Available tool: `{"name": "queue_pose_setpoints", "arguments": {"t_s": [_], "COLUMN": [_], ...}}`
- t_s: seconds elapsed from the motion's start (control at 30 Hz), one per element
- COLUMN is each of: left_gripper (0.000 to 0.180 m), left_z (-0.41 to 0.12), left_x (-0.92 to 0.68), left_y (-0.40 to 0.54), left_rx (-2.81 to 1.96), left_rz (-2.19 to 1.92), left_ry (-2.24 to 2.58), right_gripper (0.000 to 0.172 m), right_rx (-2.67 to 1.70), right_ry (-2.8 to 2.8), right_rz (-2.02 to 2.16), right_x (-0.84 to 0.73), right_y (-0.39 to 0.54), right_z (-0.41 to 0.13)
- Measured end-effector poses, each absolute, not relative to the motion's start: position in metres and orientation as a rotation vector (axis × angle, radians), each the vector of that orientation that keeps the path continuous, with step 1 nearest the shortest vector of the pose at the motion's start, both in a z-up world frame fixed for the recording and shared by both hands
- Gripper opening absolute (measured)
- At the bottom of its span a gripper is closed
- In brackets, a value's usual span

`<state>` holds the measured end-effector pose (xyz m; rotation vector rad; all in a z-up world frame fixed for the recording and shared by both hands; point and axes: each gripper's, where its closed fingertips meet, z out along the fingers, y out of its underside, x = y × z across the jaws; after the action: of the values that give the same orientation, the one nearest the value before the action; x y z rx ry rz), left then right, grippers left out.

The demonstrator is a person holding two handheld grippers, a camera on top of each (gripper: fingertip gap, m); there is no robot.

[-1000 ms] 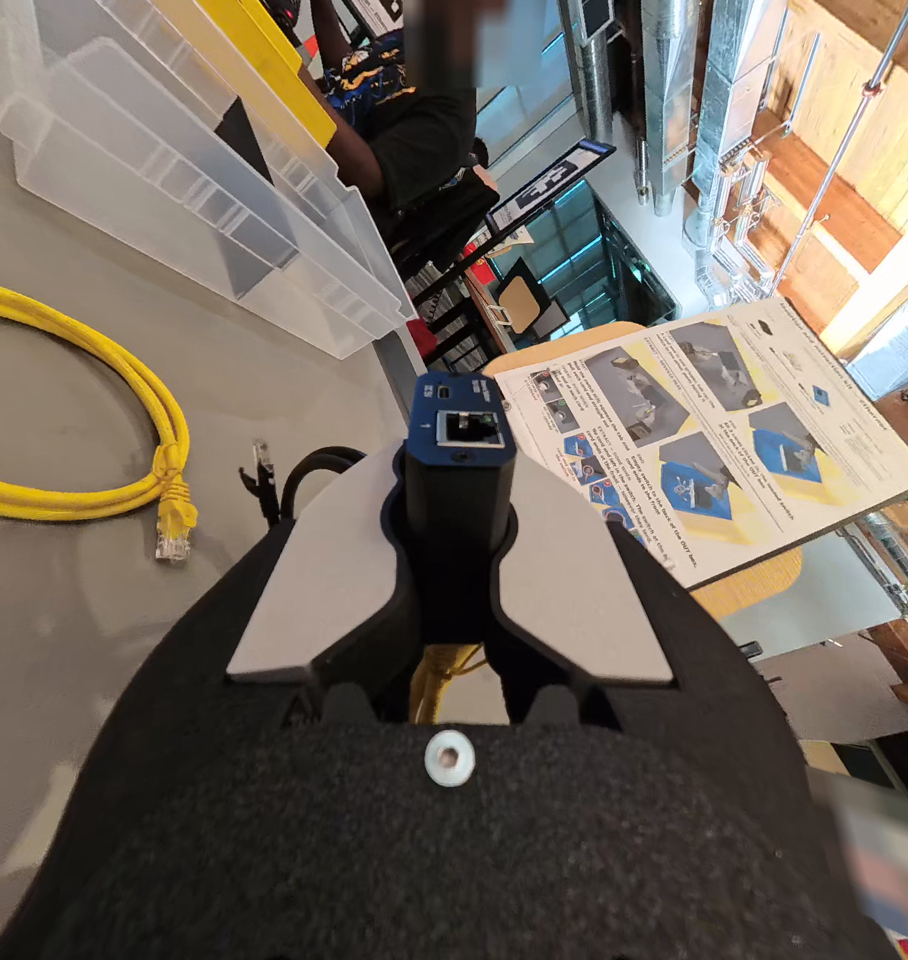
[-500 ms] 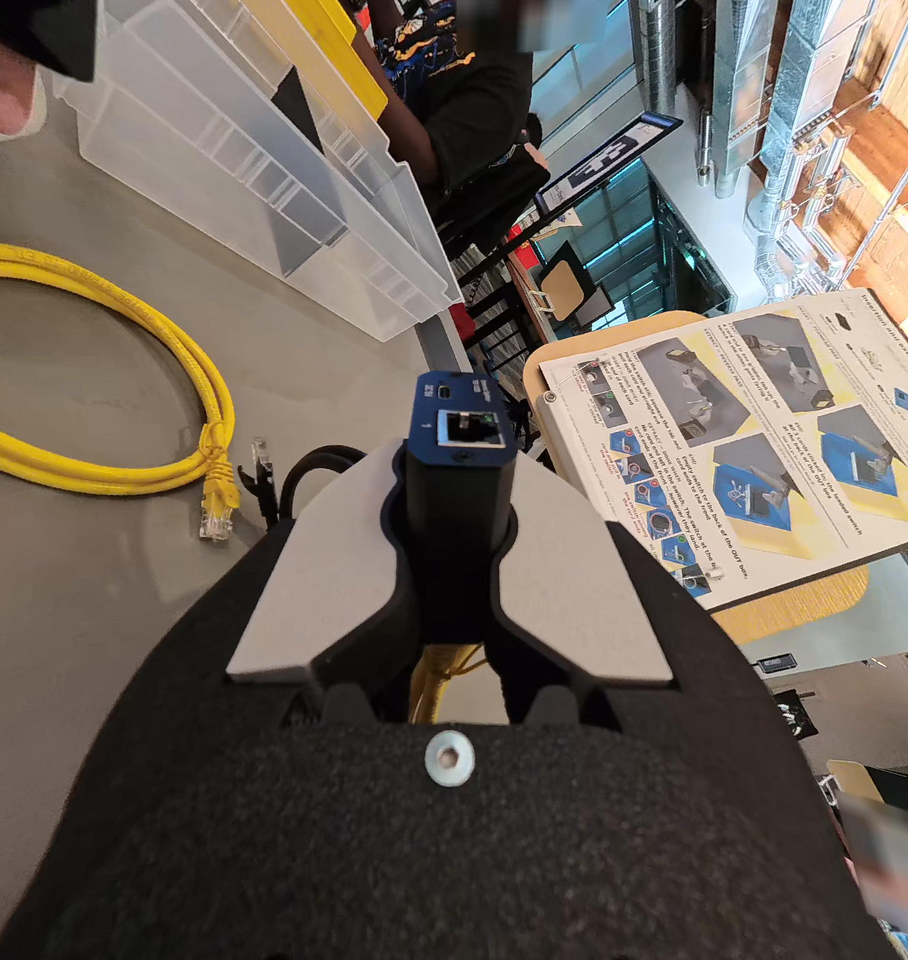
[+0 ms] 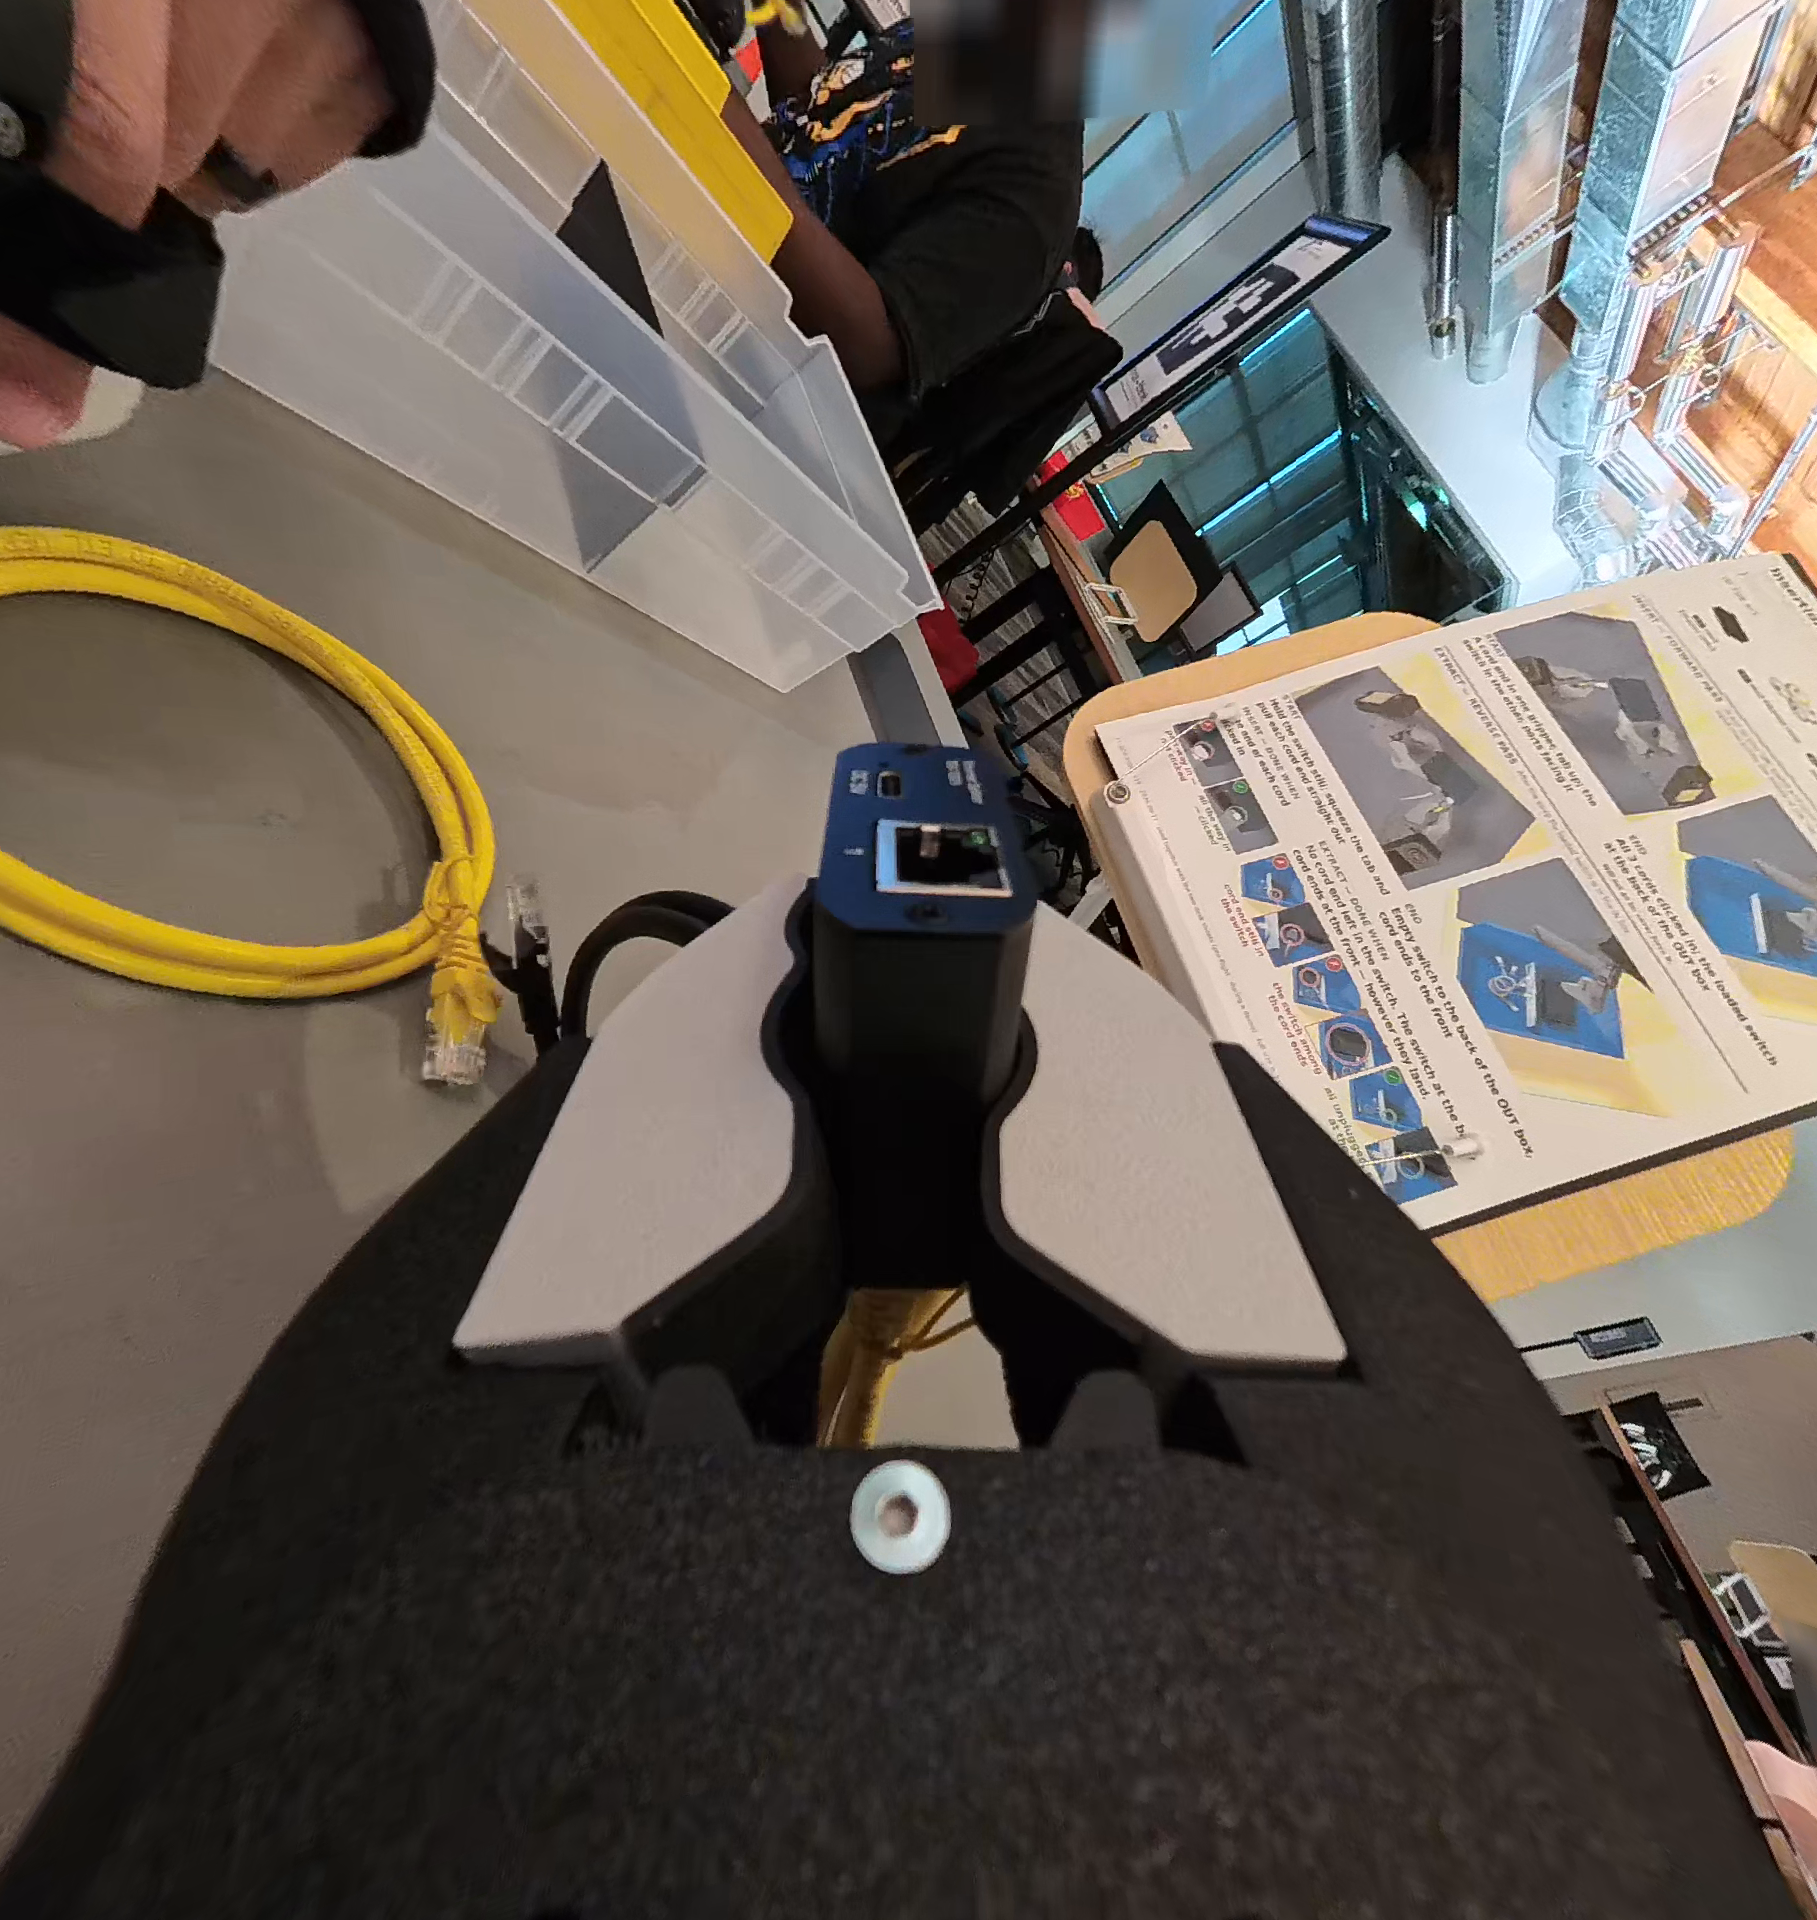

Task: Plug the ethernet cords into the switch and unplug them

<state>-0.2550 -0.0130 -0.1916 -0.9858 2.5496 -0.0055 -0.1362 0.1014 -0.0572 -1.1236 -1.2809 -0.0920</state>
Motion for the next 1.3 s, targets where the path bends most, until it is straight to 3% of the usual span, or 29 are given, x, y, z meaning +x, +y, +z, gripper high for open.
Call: {"name": "queue_pose_setpoints", "arguments": {"t_s": [0.2,0.43,0.73,0.87,1.3], "left_gripper": [0.011,0.011,0.01,0.01,0.01], "left_z": [-0.192,-0.183,-0.069,-0.039,-0.059], "left_x": [-0.248,-0.238,-0.222,-0.207,-0.18], "left_y": [-0.003,0.006,-0.018,-0.023,-0.013], "left_rx": [-0.959,-1.436,-2.135,-2.377,-2.719], "left_rz": [0.065,-0.029,-0.75,-0.88,-0.679], "left_ry": [2.49,2.223,1.694,1.544,1.5], "right_gripper": [0.026,0.026,0.026,0.026,0.026], "right_rx": [-1.119,-1.102,-0.992,-0.947,-0.93], "right_ry": [-1.289,-1.297,-1.388,-1.433,-1.483], "right_rz": [-0.085,-0.12,-0.288,-0.336,-0.433], "right_x": [-0.138,-0.136,-0.149,-0.158,-0.165], "right_y": [0.1,0.102,0.09,0.081,0.078], "right_z": [-0.057,-0.058,-0.064,-0.067,-0.076]}}
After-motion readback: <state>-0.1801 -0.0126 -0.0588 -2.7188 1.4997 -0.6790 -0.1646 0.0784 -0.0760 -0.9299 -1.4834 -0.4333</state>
